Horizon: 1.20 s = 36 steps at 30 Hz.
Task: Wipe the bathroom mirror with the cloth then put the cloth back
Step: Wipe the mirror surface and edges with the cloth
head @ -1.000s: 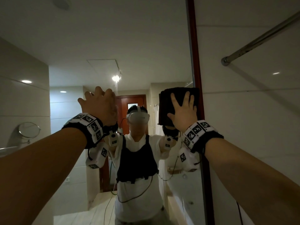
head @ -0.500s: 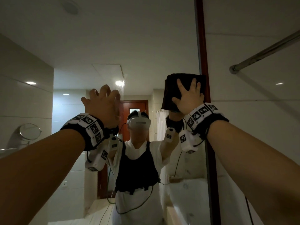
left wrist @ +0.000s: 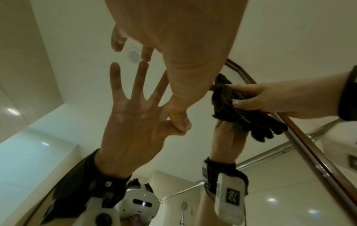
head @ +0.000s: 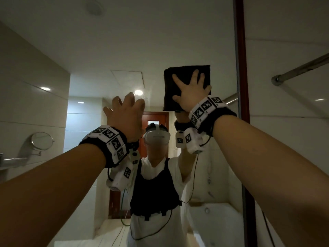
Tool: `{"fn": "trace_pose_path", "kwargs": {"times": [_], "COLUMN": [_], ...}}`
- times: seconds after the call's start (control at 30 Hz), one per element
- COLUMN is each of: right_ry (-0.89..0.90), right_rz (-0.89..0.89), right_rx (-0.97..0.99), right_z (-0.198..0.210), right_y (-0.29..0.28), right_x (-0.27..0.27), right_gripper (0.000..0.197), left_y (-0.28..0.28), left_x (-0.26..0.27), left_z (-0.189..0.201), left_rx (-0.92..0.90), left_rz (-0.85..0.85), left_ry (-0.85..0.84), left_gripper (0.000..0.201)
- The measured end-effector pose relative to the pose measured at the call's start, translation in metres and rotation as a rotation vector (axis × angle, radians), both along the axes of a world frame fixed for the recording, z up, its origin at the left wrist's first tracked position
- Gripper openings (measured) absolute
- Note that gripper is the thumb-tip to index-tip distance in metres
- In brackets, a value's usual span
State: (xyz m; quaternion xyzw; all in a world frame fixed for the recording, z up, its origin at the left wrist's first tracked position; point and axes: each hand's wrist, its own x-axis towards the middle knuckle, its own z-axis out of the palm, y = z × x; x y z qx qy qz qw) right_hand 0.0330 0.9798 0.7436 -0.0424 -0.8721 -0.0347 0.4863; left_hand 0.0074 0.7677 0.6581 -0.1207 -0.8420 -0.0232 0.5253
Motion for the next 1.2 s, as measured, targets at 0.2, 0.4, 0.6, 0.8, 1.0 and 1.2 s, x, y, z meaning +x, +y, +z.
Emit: {"fn": "trace_pose_path", "kwargs": {"times": [0.2, 0.4, 0.6, 0.8, 1.0, 1.2], "right_ry": [-0.100, -0.177, -0.222, -0.247, -0.194, -0.146], "right_rz": [-0.058, -0.060, -0.044, -0.028, -0.025, -0.015], "right_rx": [0.141, 0.287, 0.362, 0.338, 0.250, 0.128], "right_z": [-0.009, -0.062, -0.129, -0.138, -0.088, -0.025], "right_y": [-0.005, -0.004, 0.003, 0.001, -0.009, -0.032], "right_x": [0.008, 0.015, 0.019, 0.019, 0.010, 0.000], "right_gripper": [0.080, 0.086, 0.088, 0.089, 0.086, 0.080], "left_y": [0.000, 0.001, 0.004, 0.004, 0.004, 0.002], "left_x": [0.002, 0.008, 0.010, 0.007, 0.004, -0.003], "left_z": [0.002, 0.001, -0.001, -0.001, -0.003, -0.006], "left_rx": [-0.001, 0.014, 0.016, 0.013, 0.015, 0.018], "left_rz": [-0.004, 0.001, 0.017, 0.008, -0.005, -0.023], "left_ry": [-0.027, -0.060, -0.077, -0.085, -0.079, -0.034], "left_gripper": [0.078, 0.077, 0.081, 0.081, 0.079, 0.074]}}
